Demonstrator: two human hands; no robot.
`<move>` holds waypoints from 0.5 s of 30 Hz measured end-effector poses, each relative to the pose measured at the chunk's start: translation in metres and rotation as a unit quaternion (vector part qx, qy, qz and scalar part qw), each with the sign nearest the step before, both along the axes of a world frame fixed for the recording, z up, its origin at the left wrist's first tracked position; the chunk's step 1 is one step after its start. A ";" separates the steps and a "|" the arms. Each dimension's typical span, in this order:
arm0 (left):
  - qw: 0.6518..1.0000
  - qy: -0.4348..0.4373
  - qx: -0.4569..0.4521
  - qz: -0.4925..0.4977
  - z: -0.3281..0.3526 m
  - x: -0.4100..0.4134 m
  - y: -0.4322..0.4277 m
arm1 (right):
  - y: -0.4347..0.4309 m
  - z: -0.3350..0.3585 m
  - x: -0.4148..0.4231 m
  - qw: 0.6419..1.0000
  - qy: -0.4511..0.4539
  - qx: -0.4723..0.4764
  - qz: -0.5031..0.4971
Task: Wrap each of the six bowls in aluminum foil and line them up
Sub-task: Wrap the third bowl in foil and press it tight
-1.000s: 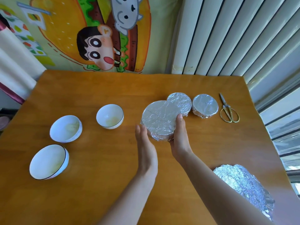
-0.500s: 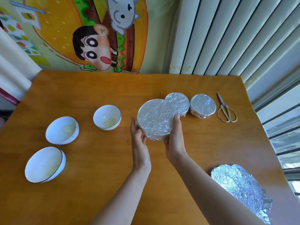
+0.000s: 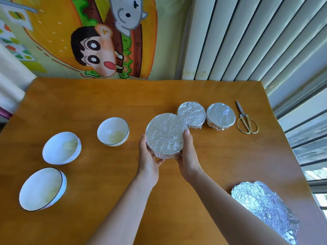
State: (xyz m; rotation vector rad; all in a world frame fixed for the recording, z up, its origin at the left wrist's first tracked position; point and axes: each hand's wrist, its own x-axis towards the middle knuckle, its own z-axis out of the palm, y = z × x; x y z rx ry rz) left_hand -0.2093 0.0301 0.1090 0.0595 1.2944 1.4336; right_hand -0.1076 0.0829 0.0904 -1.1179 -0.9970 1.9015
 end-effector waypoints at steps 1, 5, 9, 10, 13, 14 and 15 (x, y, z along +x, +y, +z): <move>1.000 -0.002 -0.008 -0.011 -0.002 -0.004 0.002 | 0.003 -0.002 0.000 1.000 0.001 0.001 0.004; 0.999 -0.014 -0.028 -0.038 -0.010 -0.020 0.017 | 0.018 -0.010 -0.004 1.000 -0.005 -0.012 0.007; 0.999 -0.014 -0.047 -0.021 -0.018 -0.032 0.033 | 0.039 -0.017 -0.013 0.998 -0.025 -0.039 0.031; 0.999 -0.015 -0.049 -0.016 -0.022 -0.035 0.038 | 0.045 -0.021 -0.015 0.998 -0.026 -0.049 0.038; 0.998 -0.007 -0.059 -0.013 -0.030 -0.043 0.049 | 0.059 -0.033 -0.020 0.996 -0.037 -0.069 0.049; 0.998 -0.009 -0.067 -0.010 -0.035 -0.046 0.054 | 0.064 -0.040 -0.023 0.995 -0.046 -0.075 0.054; 0.997 -0.010 -0.077 -0.008 -0.039 -0.049 0.057 | 0.067 -0.043 -0.026 0.993 -0.059 -0.082 0.054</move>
